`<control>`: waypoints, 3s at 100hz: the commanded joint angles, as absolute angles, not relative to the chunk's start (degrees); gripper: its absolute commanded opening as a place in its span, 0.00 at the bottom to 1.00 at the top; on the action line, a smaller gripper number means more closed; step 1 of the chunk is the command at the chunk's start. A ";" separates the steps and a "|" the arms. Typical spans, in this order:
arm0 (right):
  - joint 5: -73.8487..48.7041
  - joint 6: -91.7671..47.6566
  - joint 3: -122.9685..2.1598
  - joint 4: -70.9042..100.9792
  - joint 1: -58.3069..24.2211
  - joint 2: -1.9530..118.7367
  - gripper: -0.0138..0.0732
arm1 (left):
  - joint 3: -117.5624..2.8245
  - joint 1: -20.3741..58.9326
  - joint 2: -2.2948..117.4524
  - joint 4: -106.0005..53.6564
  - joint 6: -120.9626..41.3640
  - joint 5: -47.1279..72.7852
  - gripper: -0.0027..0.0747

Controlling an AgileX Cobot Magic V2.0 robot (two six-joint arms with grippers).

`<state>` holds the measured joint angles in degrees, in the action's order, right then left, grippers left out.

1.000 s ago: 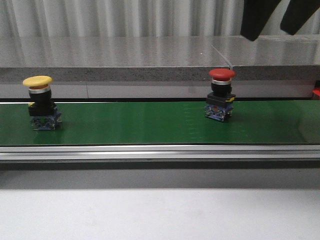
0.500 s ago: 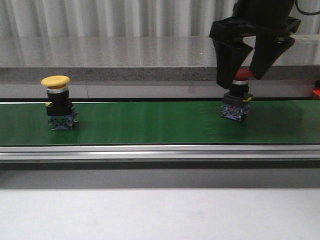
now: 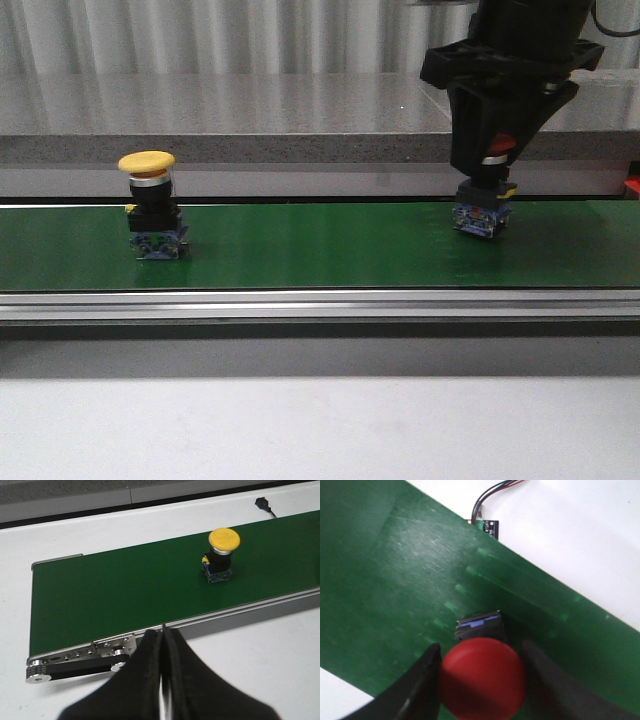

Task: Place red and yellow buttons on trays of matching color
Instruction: 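Lower the right gripper onto the red button on the belt and grasp, then carry the red button into the red tray and open the right gripper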

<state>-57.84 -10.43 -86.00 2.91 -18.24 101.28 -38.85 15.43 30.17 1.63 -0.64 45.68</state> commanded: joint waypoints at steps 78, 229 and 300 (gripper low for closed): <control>-56.87 2.37 -87.90 2.97 19.19 91.10 0.33 | -40.37 15.81 30.40 1.15 0.00 41.84 0.01; -44.85 4.77 -87.80 -1.96 28.30 105.15 0.33 | -40.37 15.81 30.40 1.15 0.00 41.84 0.01; -44.50 4.77 -87.80 -1.83 28.30 108.71 0.33 | -40.37 15.81 30.40 1.15 0.00 41.84 0.01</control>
<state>-45.56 5.14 -86.42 -1.37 28.01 109.99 -38.85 15.43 30.17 1.63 -0.64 45.68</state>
